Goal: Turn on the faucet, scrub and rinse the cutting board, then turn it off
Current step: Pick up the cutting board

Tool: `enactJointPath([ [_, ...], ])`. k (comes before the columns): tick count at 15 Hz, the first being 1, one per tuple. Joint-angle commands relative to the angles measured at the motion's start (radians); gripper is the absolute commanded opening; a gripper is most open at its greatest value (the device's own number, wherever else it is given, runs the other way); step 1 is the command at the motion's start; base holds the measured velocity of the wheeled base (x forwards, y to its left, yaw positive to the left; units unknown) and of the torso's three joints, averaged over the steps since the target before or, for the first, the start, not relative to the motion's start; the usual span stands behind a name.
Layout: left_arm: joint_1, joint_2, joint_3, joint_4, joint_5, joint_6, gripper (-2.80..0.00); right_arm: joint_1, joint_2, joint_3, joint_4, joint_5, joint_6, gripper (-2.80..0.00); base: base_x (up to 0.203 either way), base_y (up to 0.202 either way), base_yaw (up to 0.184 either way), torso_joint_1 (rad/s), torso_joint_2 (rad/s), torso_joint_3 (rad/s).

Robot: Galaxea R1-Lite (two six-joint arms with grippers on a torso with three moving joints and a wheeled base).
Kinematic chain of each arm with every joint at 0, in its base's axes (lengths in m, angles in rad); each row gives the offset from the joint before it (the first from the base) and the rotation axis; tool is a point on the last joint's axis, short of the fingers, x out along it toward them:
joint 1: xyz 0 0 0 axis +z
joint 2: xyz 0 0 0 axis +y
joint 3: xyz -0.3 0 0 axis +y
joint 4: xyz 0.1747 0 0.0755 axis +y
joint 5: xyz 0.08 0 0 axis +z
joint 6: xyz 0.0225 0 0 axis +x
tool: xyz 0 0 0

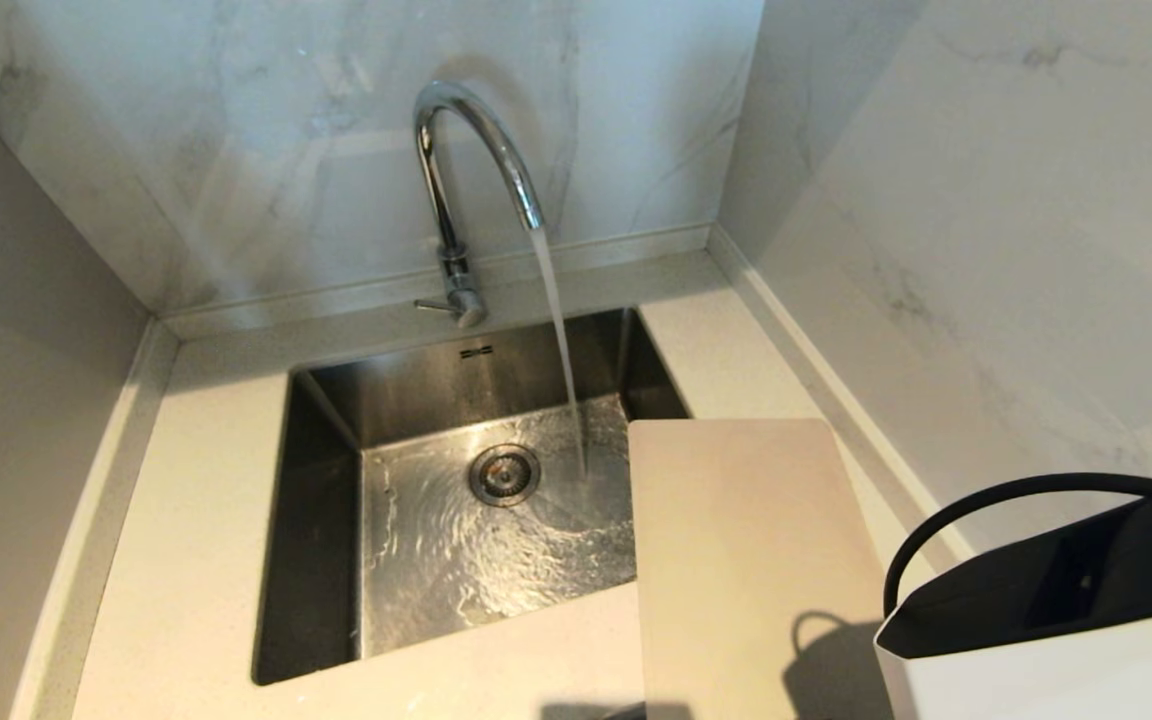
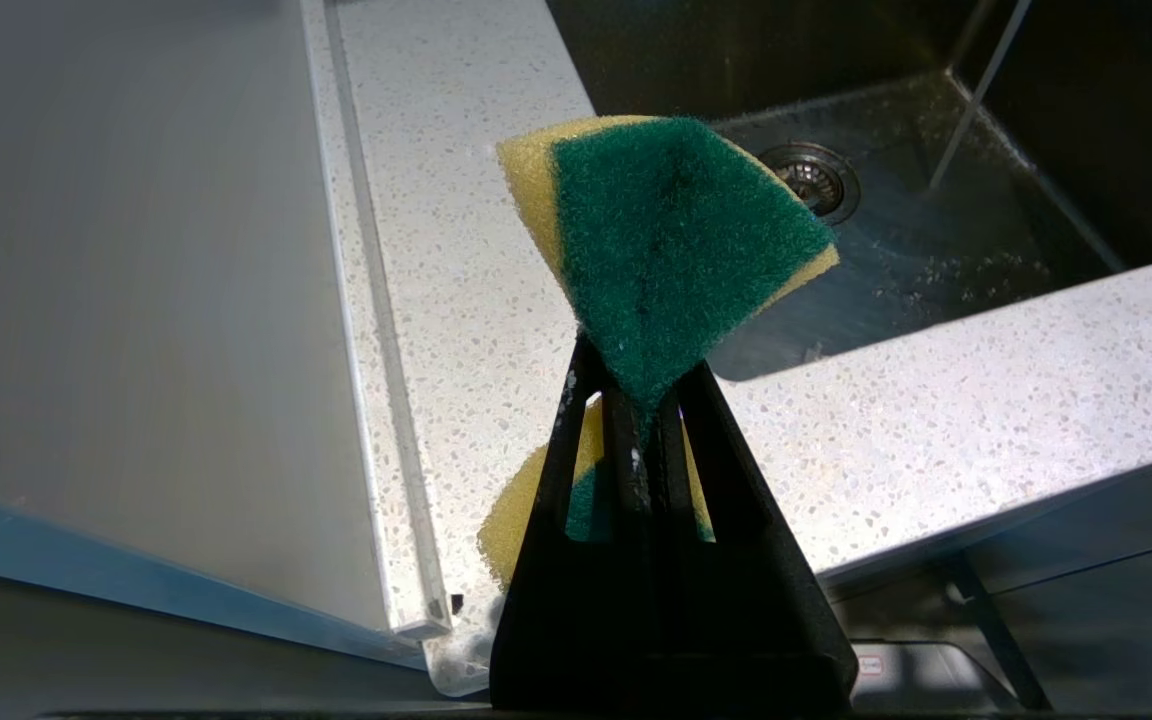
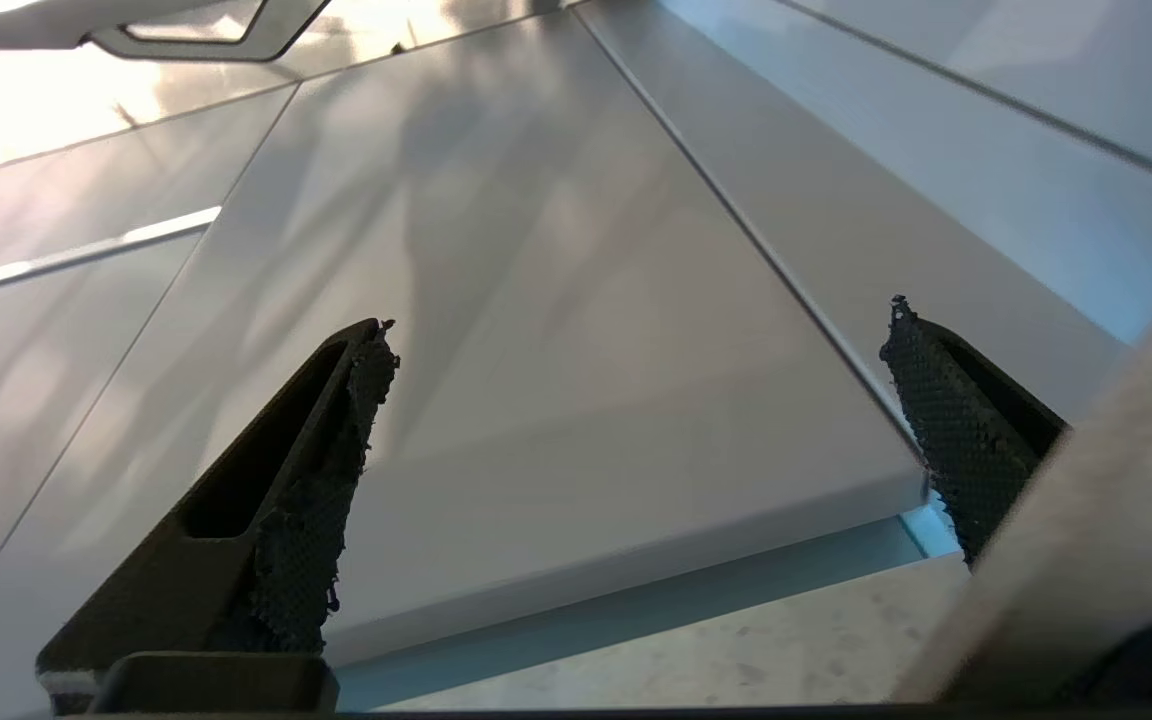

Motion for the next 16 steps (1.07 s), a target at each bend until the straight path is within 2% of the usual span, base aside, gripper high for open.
enactJointPath([
  [1, 0.0, -0.002, 0.0, 0.0, 0.0, 0.0, -2.8, 0.002, -0.017, -0.003, -0.008, -0.003, -0.008, 0.0, 0.0, 0.0, 0.0, 0.0, 0.0, 0.0],
  [16, 0.0, -0.002, 0.0, 0.0, 0.0, 0.0, -2.8, 0.002, -0.001, -0.015, -0.007, -0.018, -0.008, 0.0, 0.0, 0.0, 0.0, 0.0, 0.0, 0.0],
])
